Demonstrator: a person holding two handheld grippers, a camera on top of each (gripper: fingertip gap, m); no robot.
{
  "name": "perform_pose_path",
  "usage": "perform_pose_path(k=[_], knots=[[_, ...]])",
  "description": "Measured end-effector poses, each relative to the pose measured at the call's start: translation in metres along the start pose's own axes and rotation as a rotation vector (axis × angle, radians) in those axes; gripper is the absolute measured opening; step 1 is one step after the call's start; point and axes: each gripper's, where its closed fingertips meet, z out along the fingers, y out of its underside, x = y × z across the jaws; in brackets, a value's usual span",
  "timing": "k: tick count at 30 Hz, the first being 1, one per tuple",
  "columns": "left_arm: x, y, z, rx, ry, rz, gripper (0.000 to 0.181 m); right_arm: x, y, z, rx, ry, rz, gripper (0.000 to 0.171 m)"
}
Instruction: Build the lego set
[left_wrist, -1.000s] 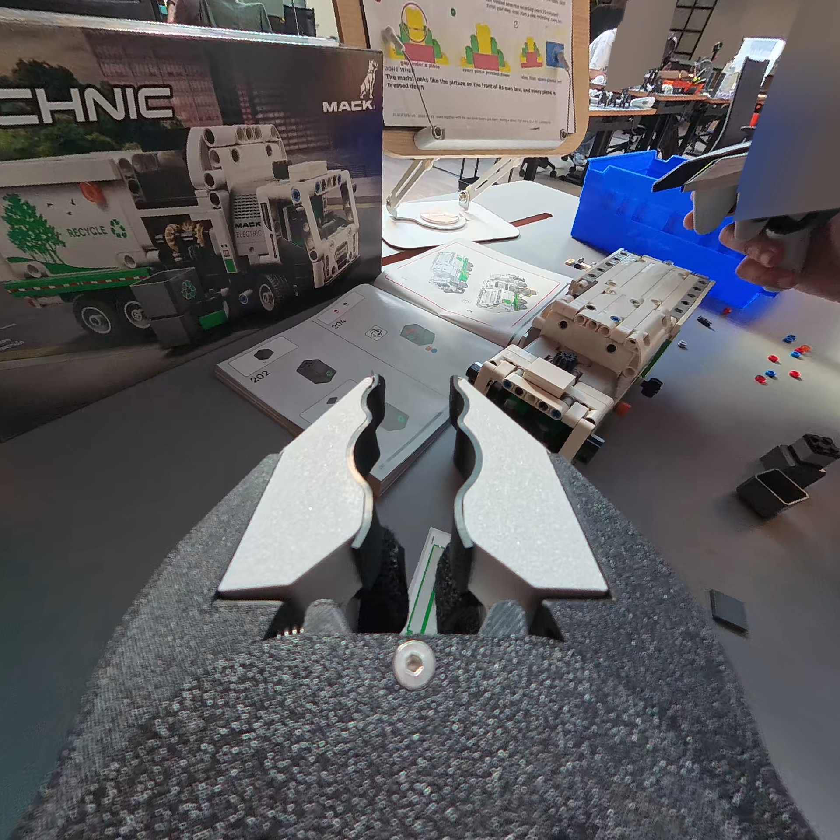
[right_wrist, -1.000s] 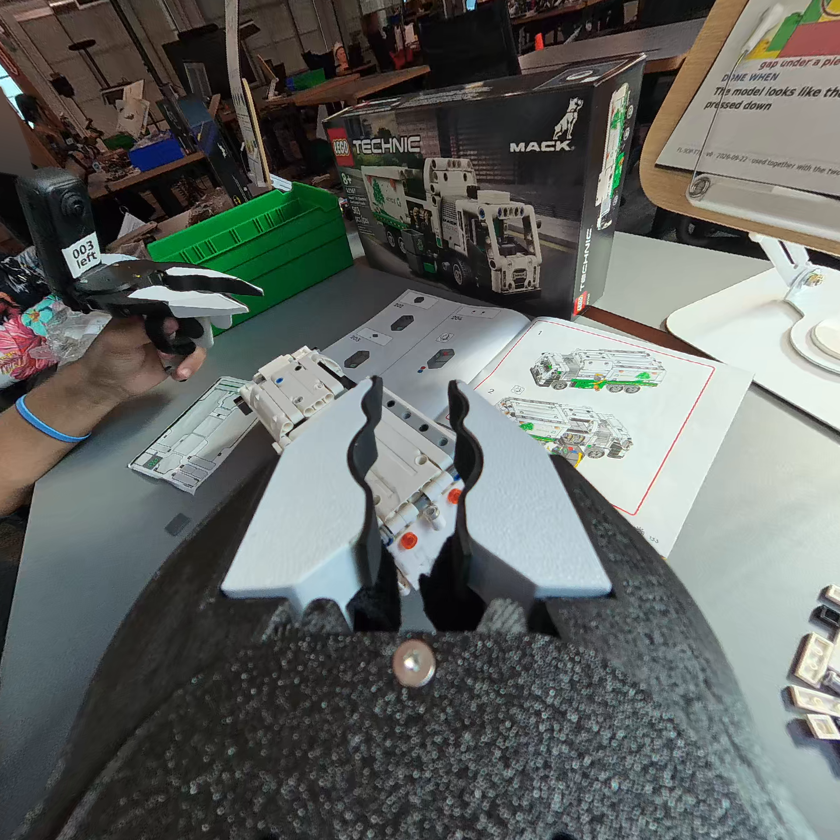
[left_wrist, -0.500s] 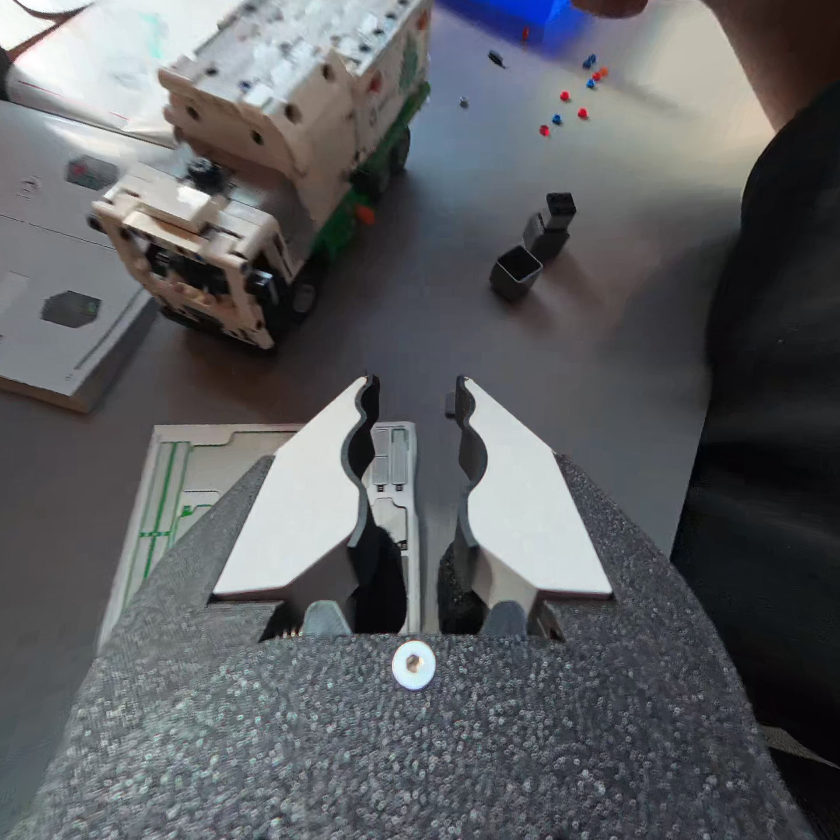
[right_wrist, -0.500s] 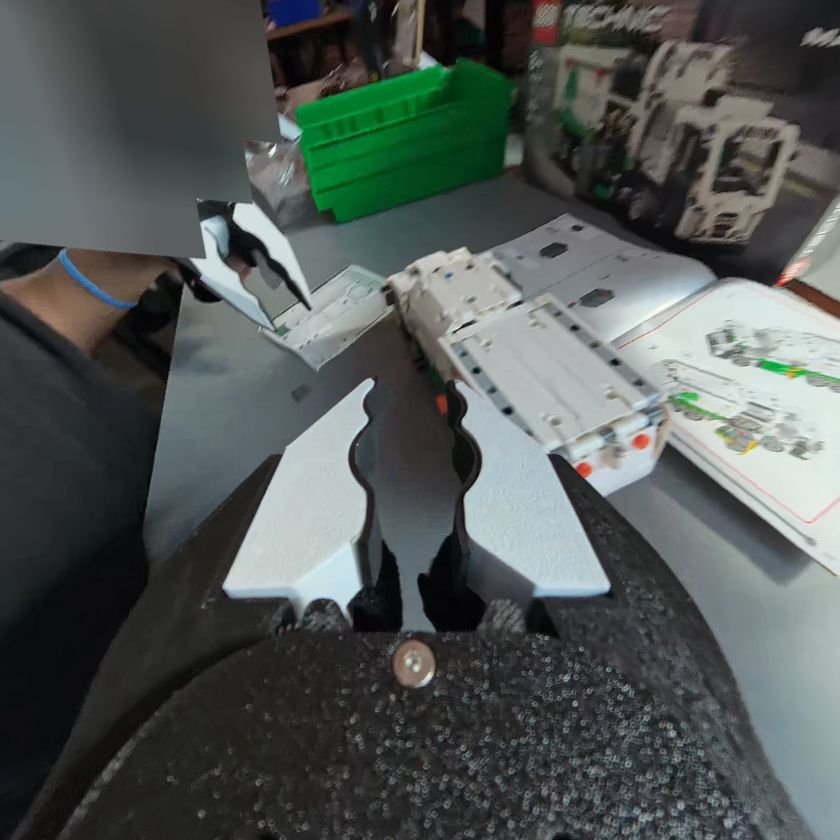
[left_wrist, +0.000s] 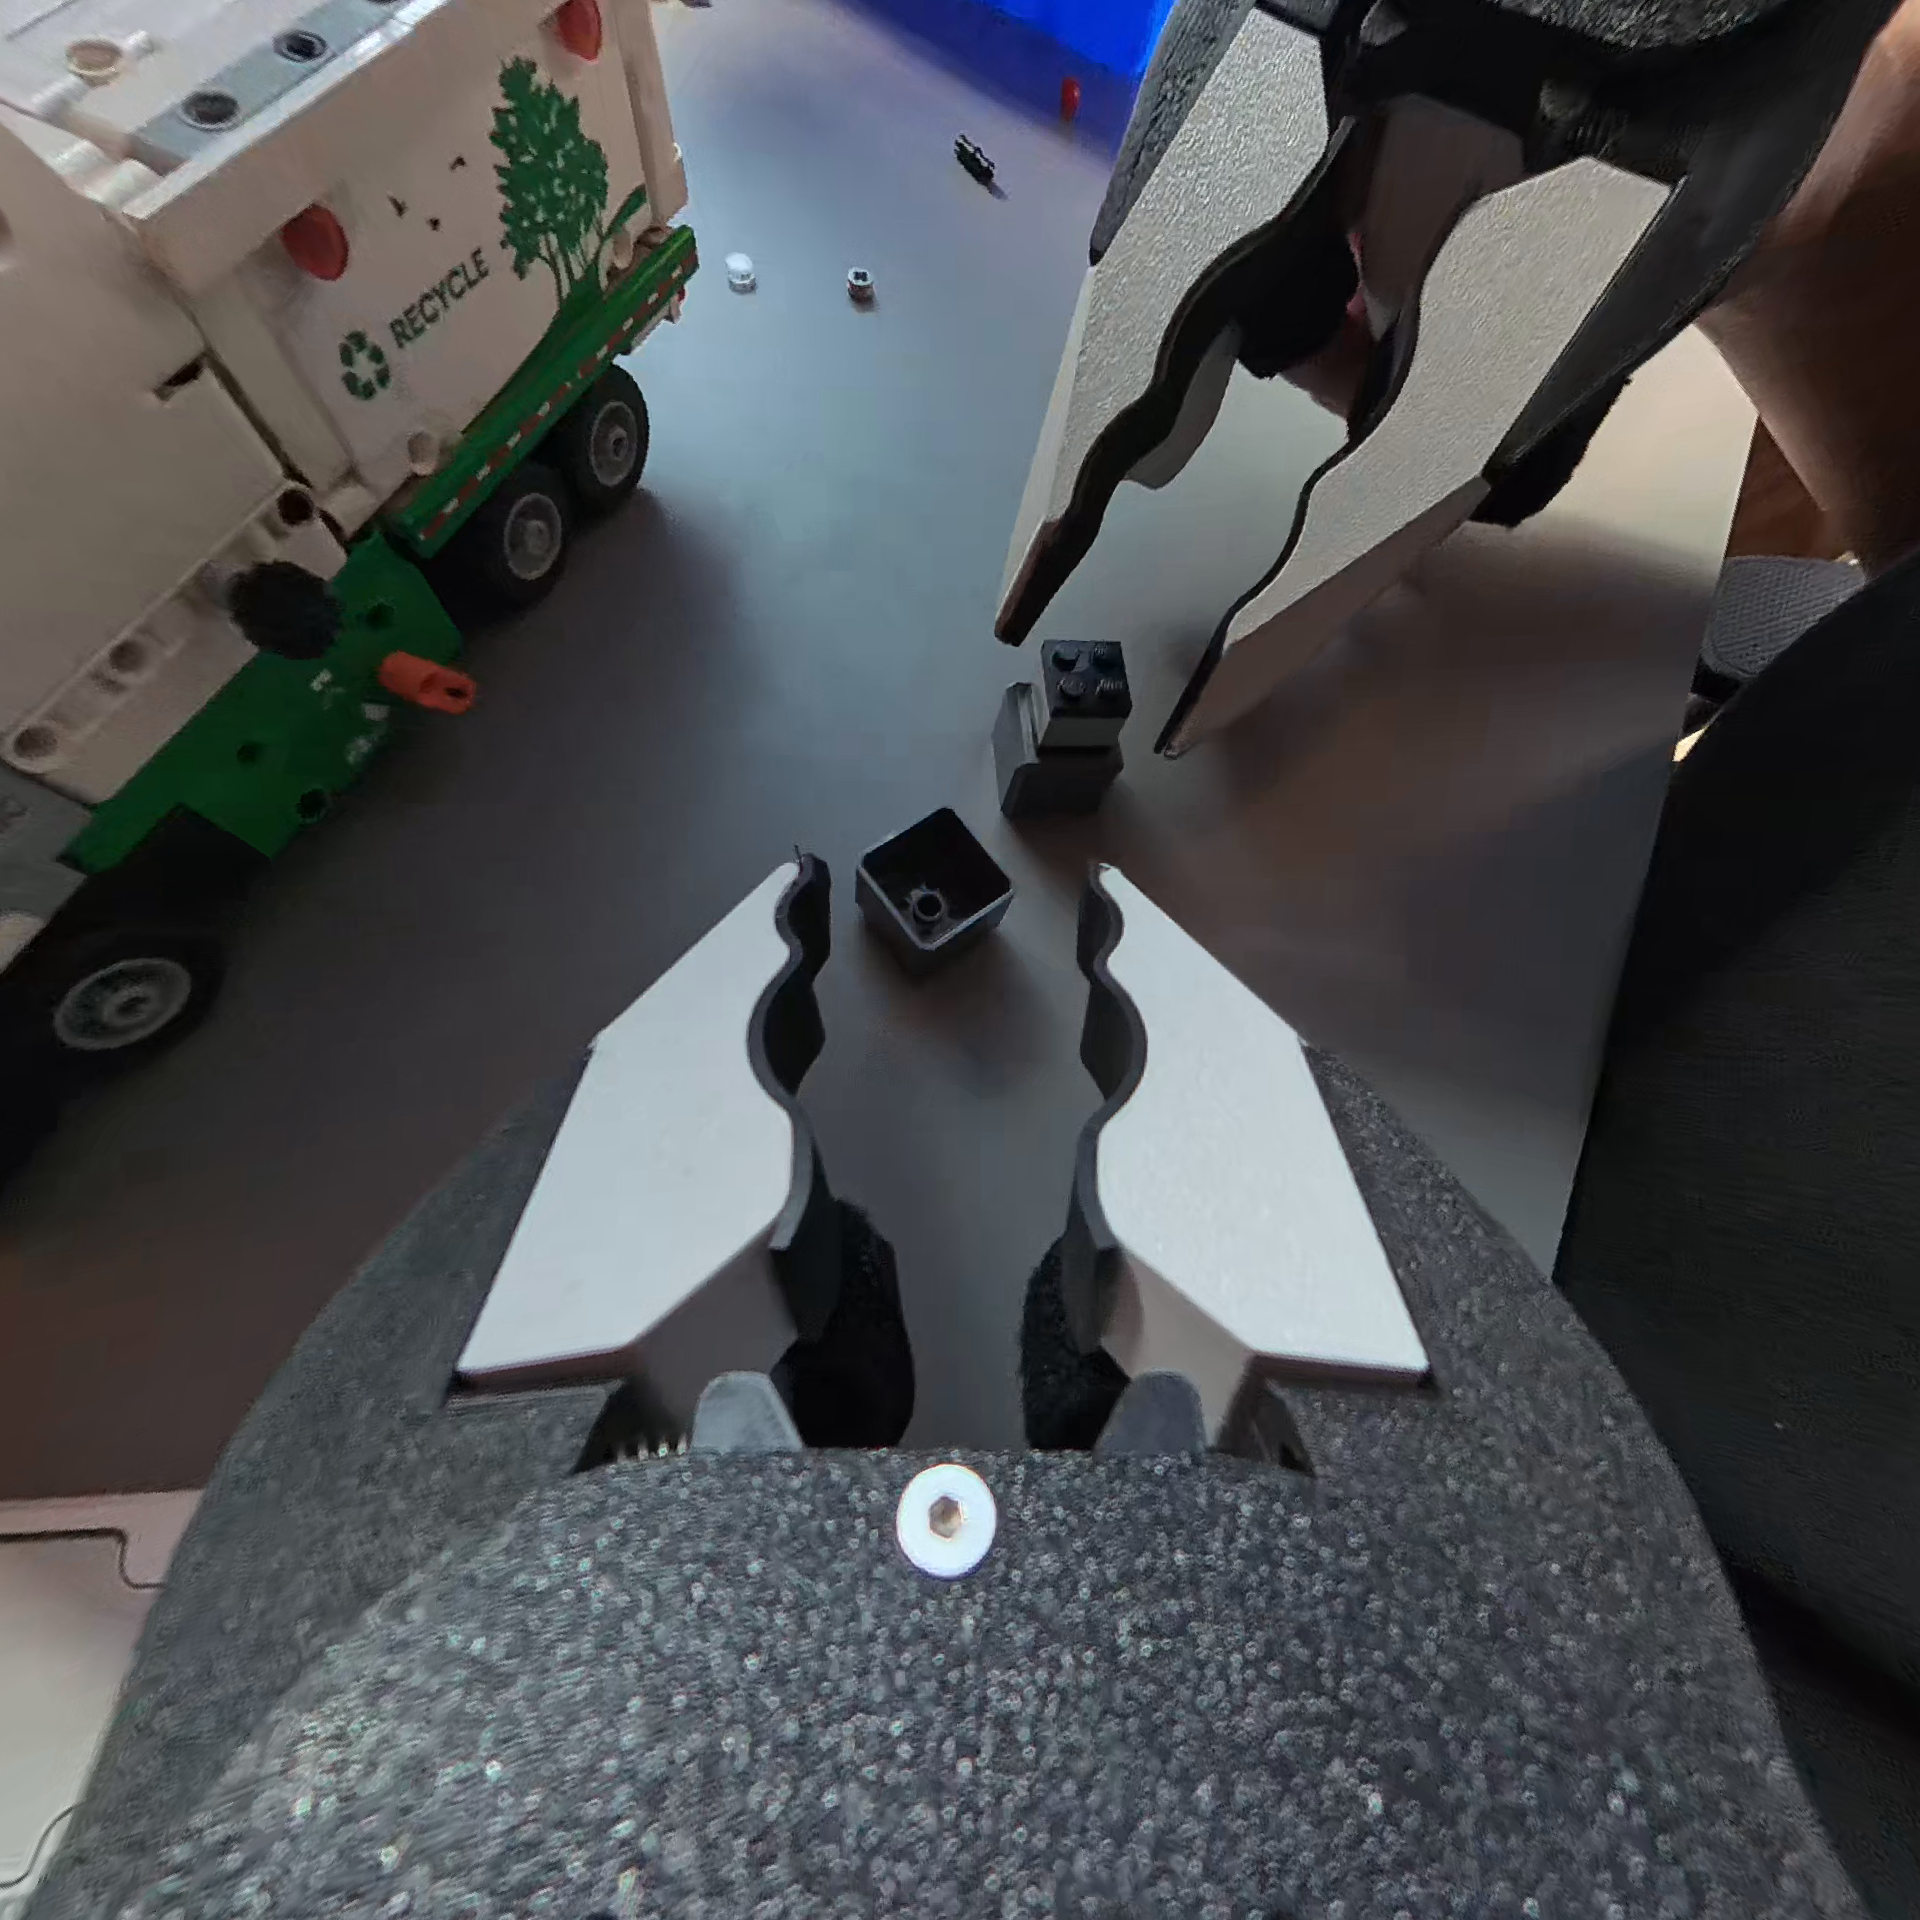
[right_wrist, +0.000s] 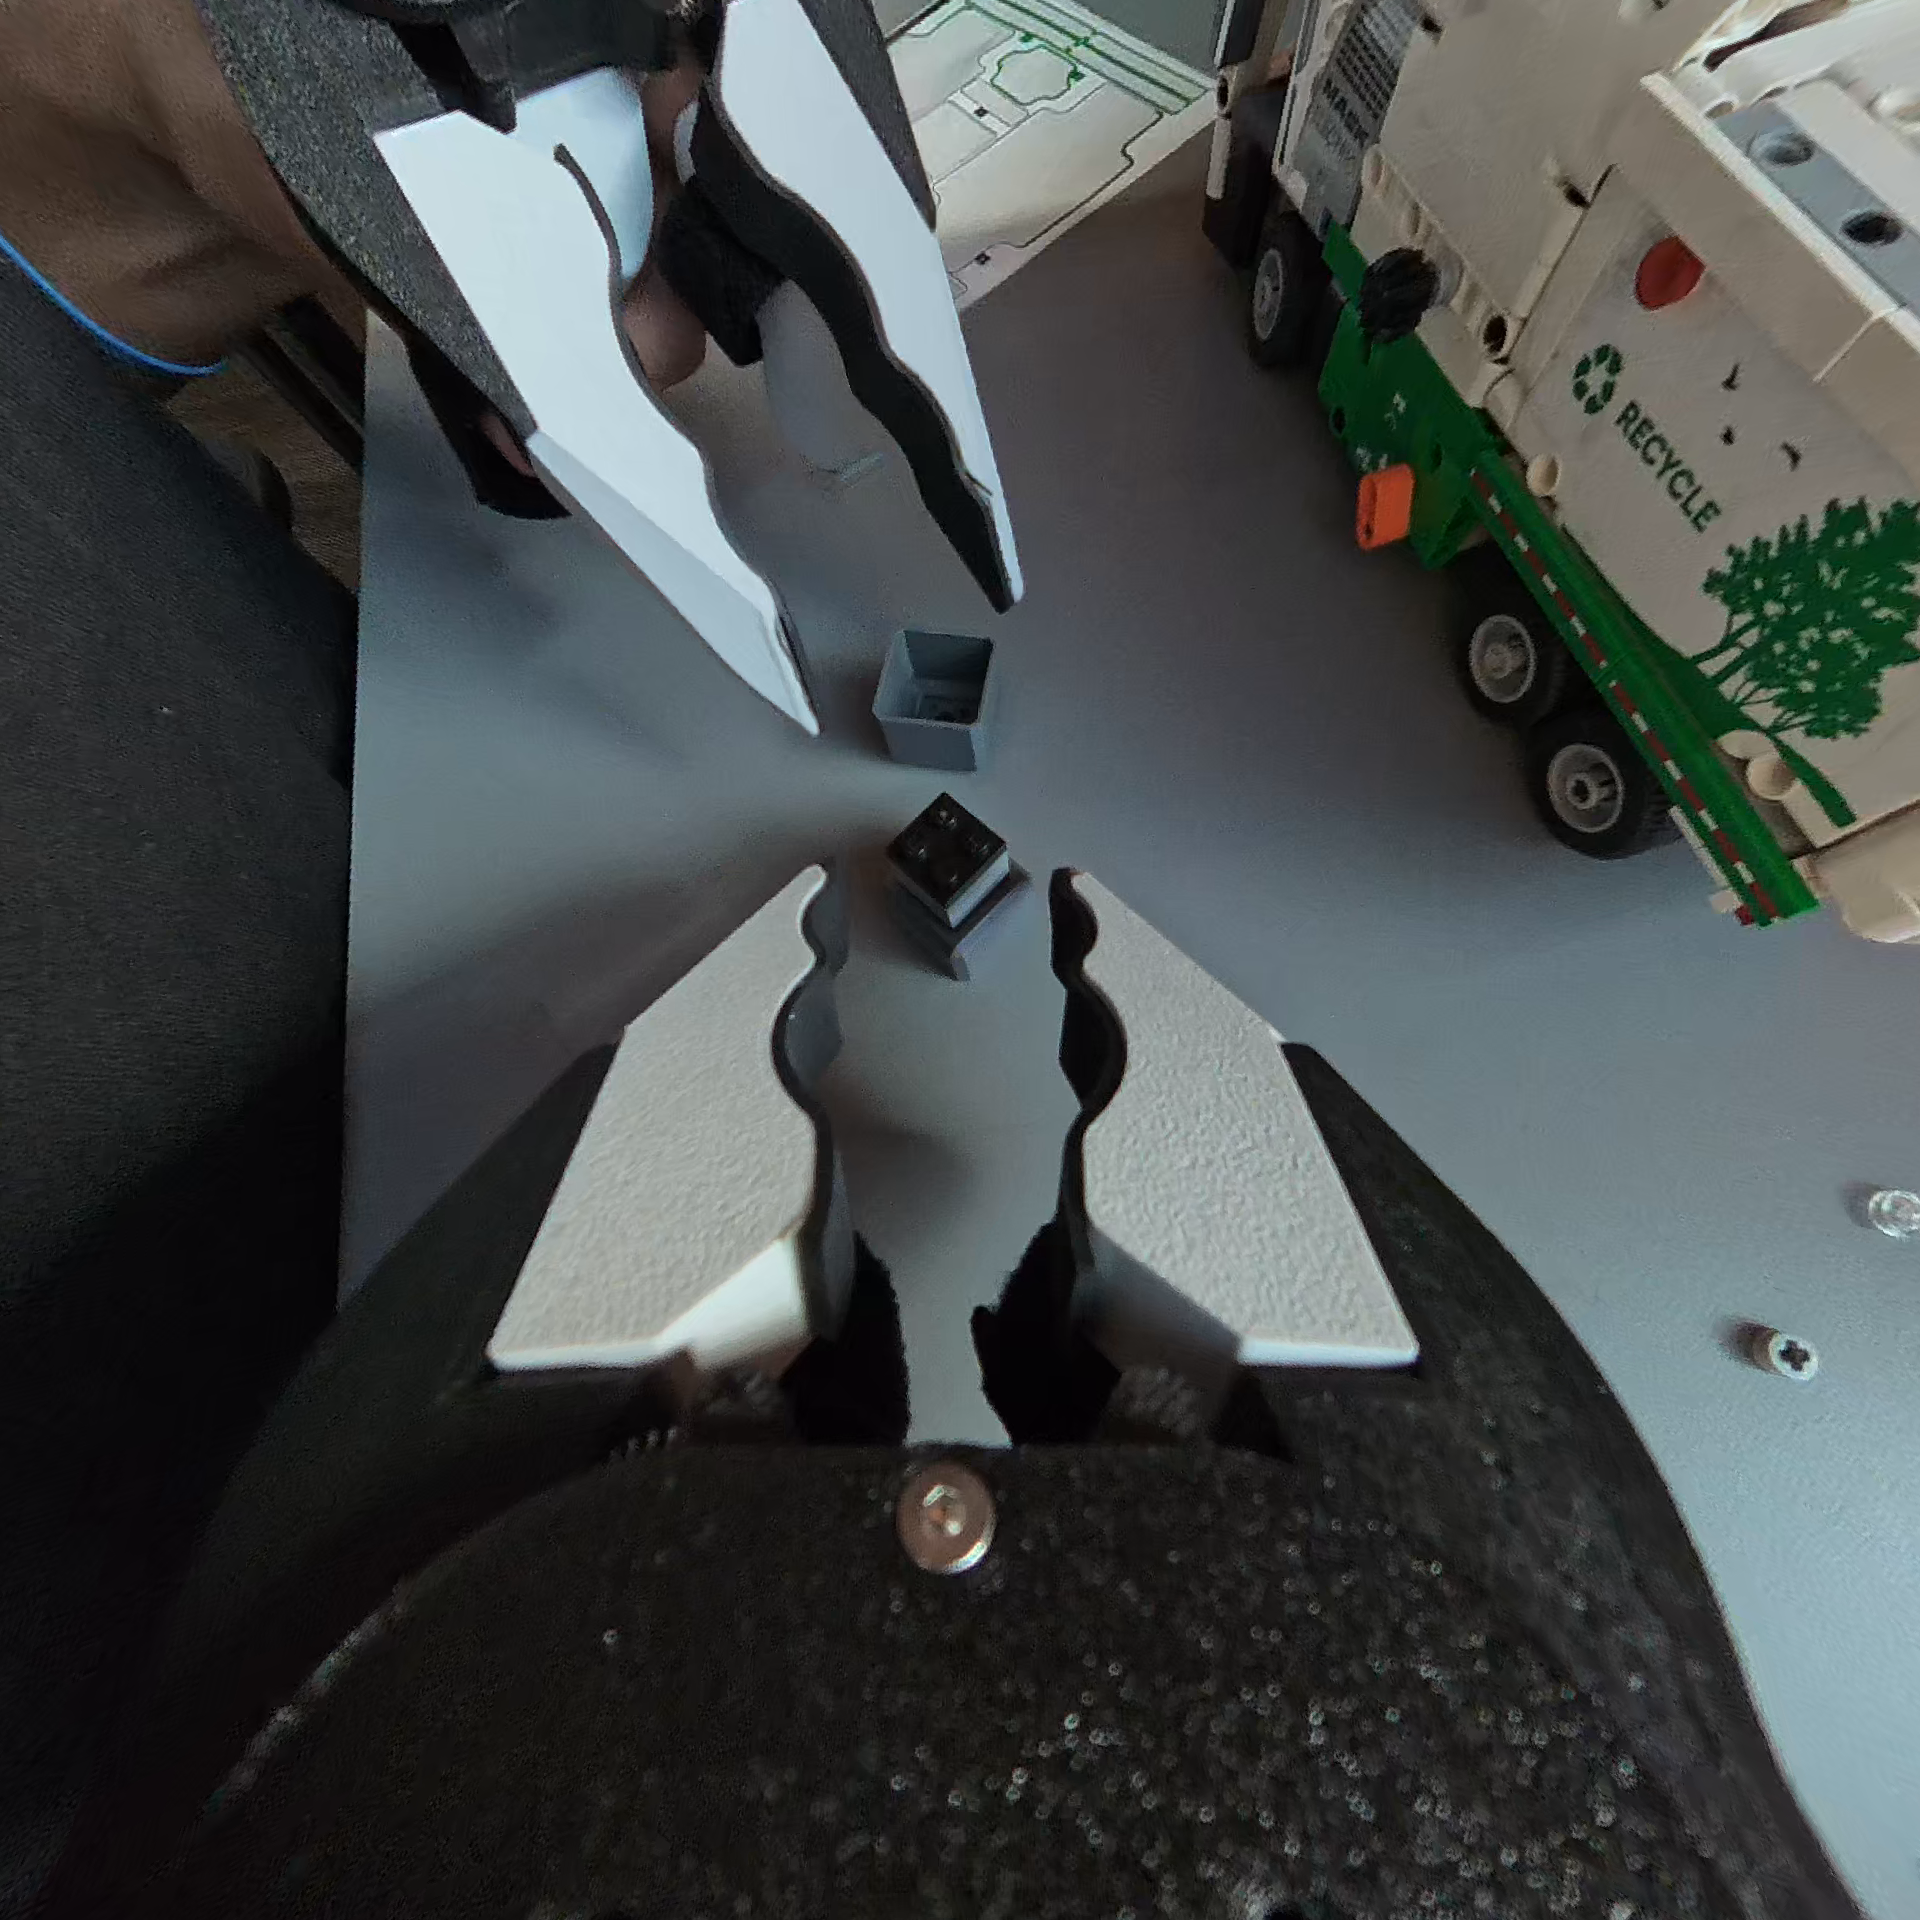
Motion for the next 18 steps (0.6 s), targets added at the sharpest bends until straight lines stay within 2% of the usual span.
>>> perform_pose_path(k=[1,3,5,10,14,16,17,18], knots=[[0.001,0.001,0.005,-0.016,-0.015,0.007,0.046,0.000,0.002,0.000,-0.006,0.010,-0.002,0.039],[-0.002,0.006,0.012,-0.054,-0.058,0.018,0.043,0.001,0.004,0.001,-0.012,0.023,-0.005,0.039],[-0.007,0.011,0.015,-0.085,-0.099,0.023,0.030,-0.001,0.003,0.003,-0.004,0.015,-0.005,0.039],[-0.010,0.011,0.010,-0.072,-0.130,-0.024,0.030,0.000,-0.009,0.000,0.048,0.017,-0.031,0.038],[-0.006,-0.027,-0.008,0.144,-0.052,-0.182,0.030,0.008,-0.041,-0.010,0.197,0.087,-0.126,0.039],[-0.002,-0.054,-0.020,0.314,0.042,-0.309,0.030,0.005,-0.065,-0.014,0.346,0.084,-0.204,0.053],[0.000,-0.066,-0.026,0.395,0.099,-0.368,0.030,0.003,-0.076,-0.017,0.422,0.085,-0.238,0.053],[0.000,-0.077,-0.032,0.471,0.146,-0.422,0.029,0.002,-0.084,-0.021,0.481,0.097,-0.263,0.047]])
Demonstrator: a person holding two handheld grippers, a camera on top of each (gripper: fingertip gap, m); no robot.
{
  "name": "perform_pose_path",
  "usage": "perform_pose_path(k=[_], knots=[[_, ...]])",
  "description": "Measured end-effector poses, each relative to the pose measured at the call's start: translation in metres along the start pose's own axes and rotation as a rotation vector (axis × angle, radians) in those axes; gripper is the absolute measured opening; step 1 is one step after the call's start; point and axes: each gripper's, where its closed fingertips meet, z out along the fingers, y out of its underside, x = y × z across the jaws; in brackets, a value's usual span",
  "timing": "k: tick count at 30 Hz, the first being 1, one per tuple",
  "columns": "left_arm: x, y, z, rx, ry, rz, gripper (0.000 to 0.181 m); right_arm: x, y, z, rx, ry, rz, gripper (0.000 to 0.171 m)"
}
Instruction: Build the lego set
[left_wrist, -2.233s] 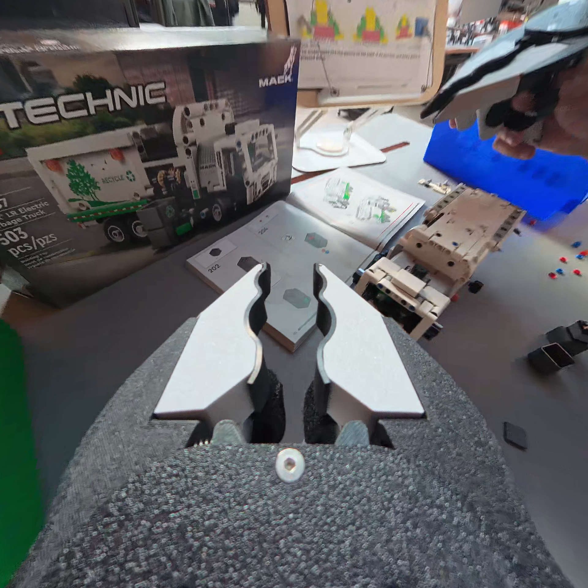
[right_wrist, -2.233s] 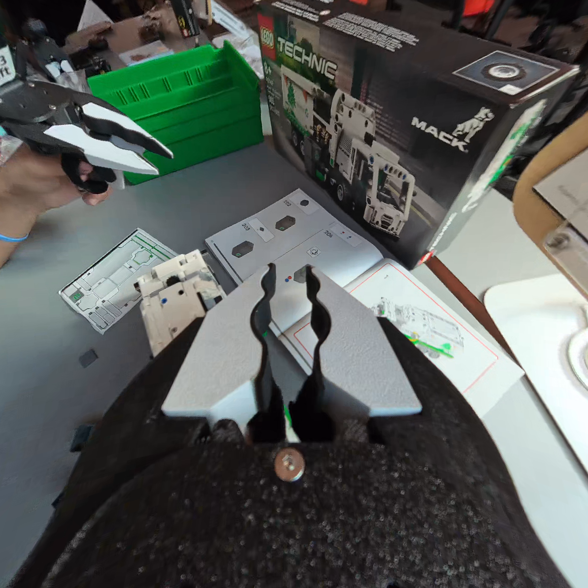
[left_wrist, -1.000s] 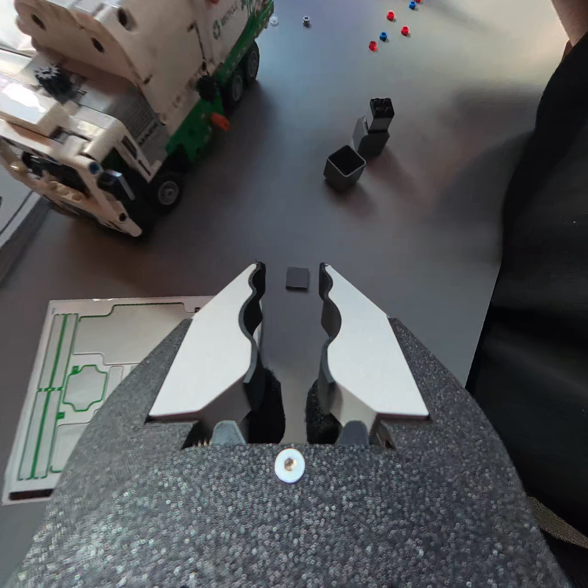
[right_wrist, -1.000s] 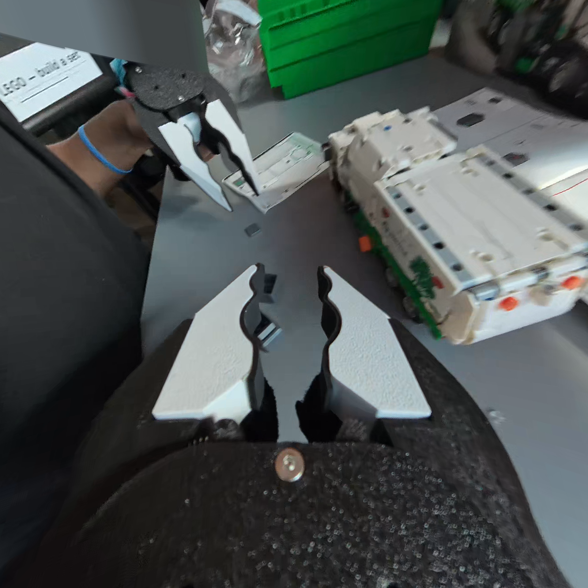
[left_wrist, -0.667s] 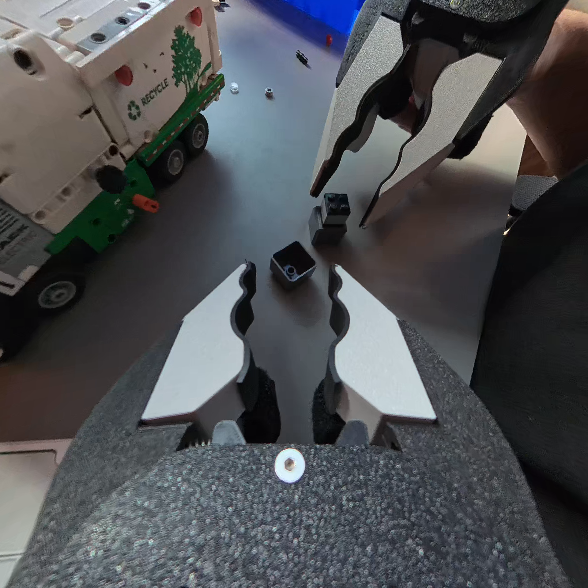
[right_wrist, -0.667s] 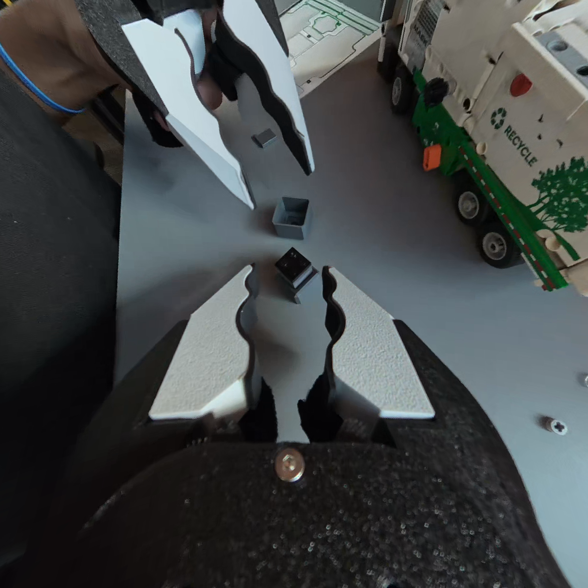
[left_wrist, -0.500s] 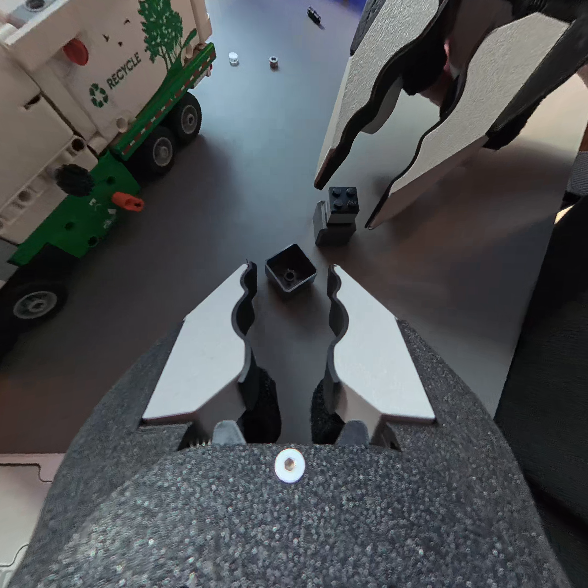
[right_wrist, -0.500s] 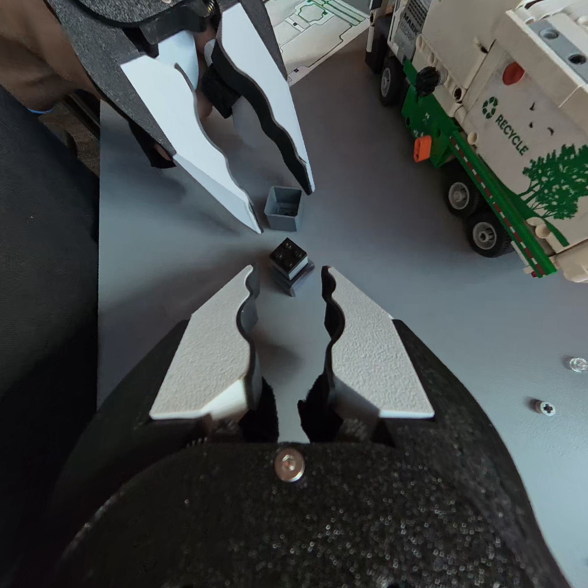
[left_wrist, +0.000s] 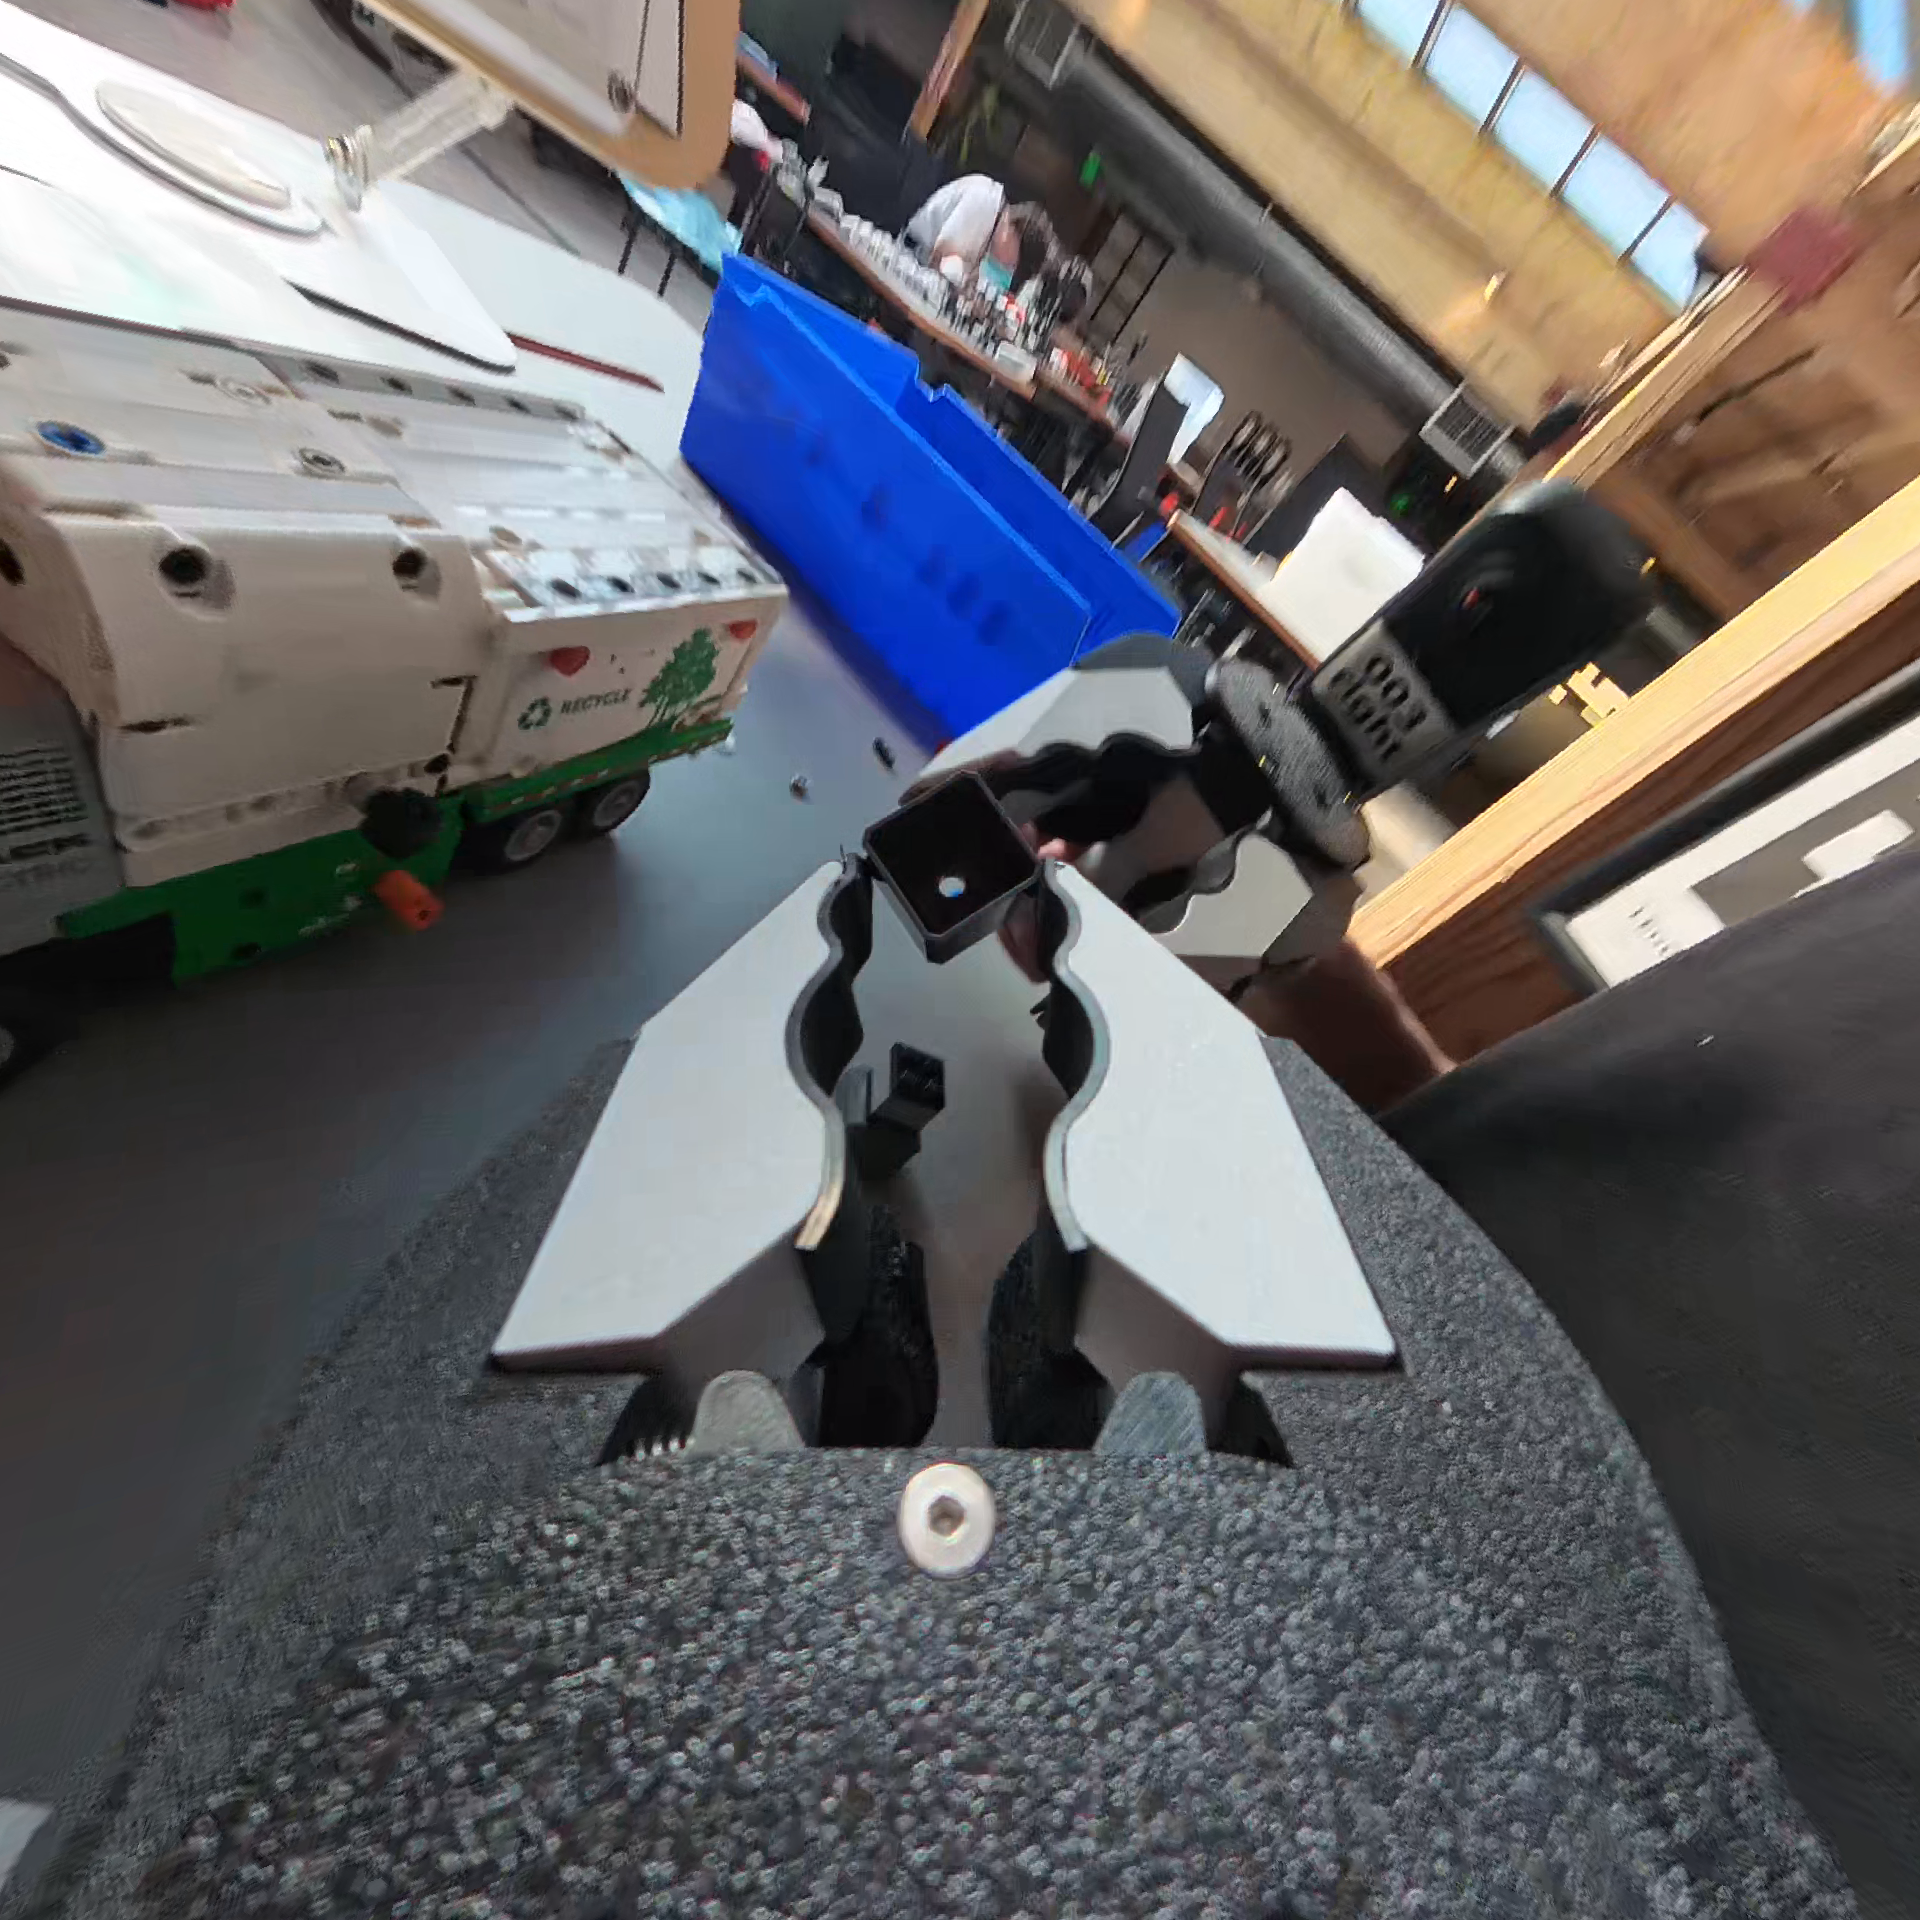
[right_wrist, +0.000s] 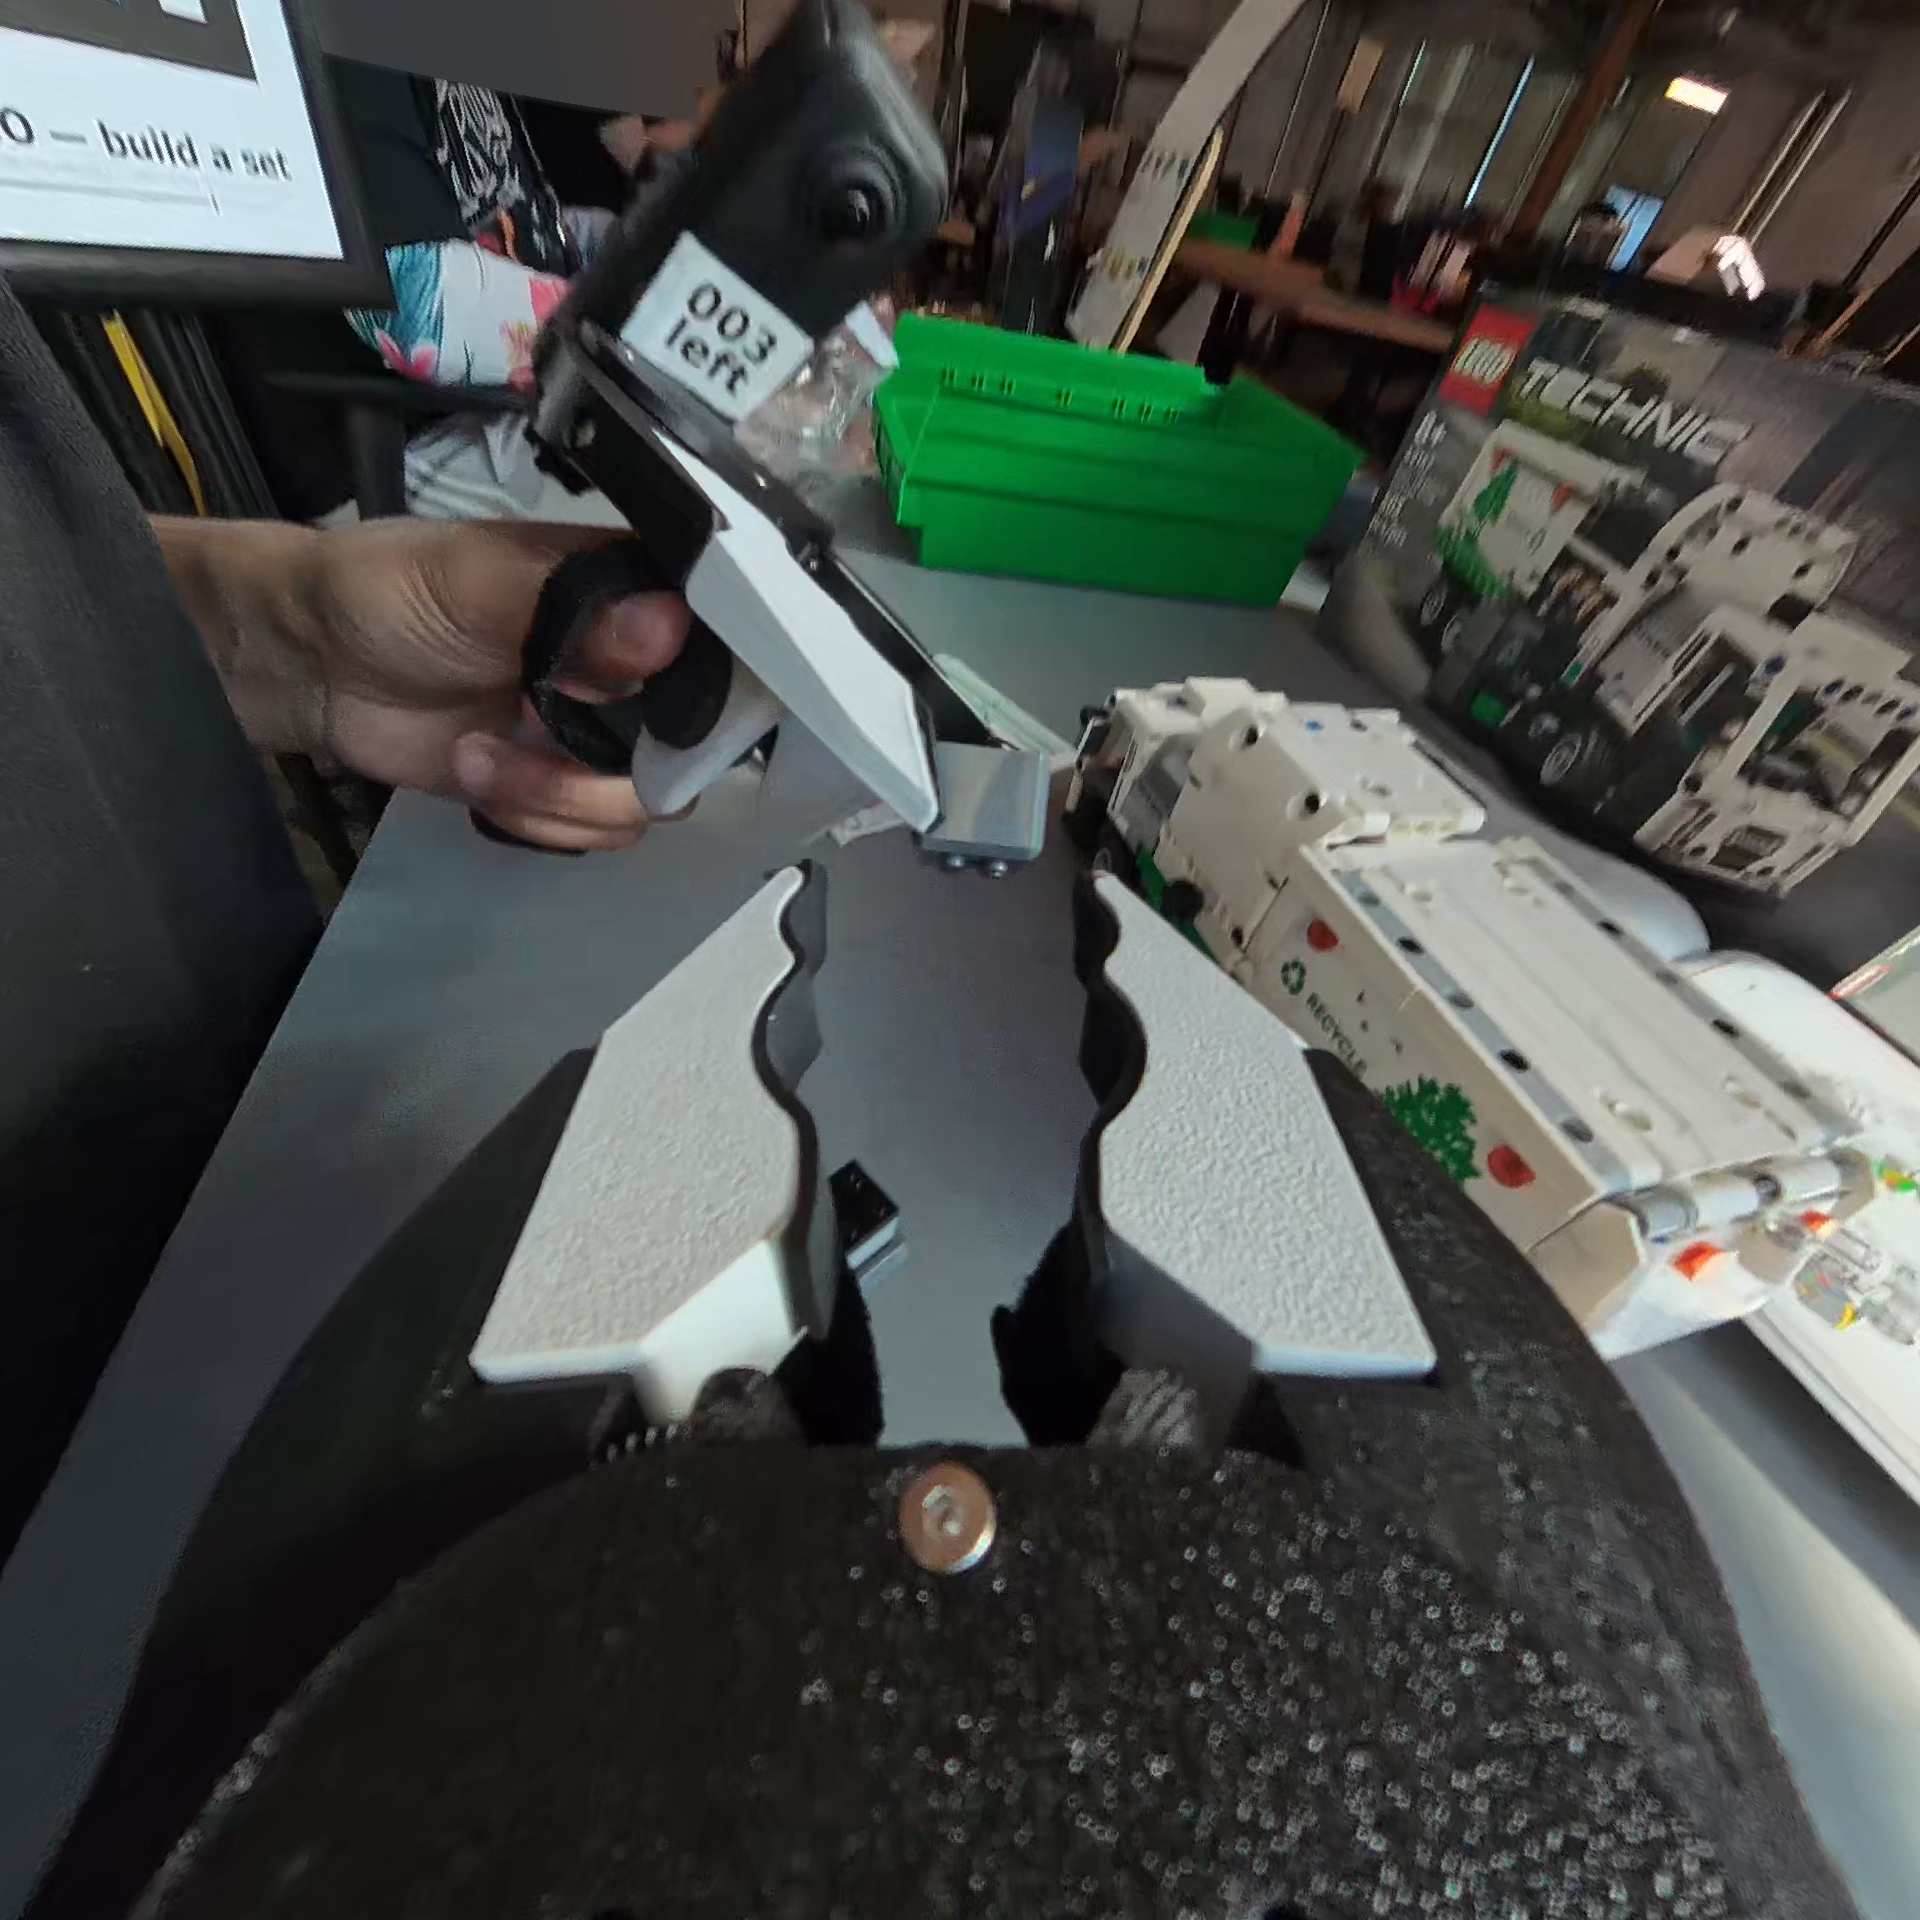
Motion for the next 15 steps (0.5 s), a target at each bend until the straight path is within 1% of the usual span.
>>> perform_pose_path(k=[1,3,5,7,8,9,12,13,15], knots=[[0.003,-0.009,-0.001,0.068,0.036,-0.057,0.030,0.002,-0.006,0.000,0.037,0.015,-0.008,0.042],[0.008,-0.021,-0.003,0.162,0.116,-0.174,0.029,0.008,-0.011,0.003,0.063,0.056,0.007,0.043],[0.012,-0.028,-0.005,0.229,0.196,-0.290,0.028,0.013,-0.015,0.006,0.068,0.100,0.016,0.047],[0.014,-0.033,-0.007,0.288,0.270,-0.397,0.028,0.016,-0.023,0.007,0.097,0.134,0.012,0.046],[0.014,-0.034,-0.007,0.304,0.295,-0.442,0.029,0.016,-0.028,0.007,0.121,0.145,0.009,0.043],[0.012,-0.032,-0.006,0.309,0.289,-0.463,0.029,0.014,-0.034,0.007,0.143,0.143,0.001,0.036],[0.014,-0.030,-0.004,0.323,0.260,-0.442,0.029,0.016,-0.039,0.004,0.171,0.194,-0.072,0.025],[0.016,-0.031,-0.004,0.331,0.279,-0.464,0.029,0.015,-0.041,0.002,0.190,0.202,-0.103,0.026],[0.019,-0.033,-0.005,0.354,0.325,-0.531,0.029,0.015,-0.042,0.000,0.191,0.208,-0.092,0.026]])
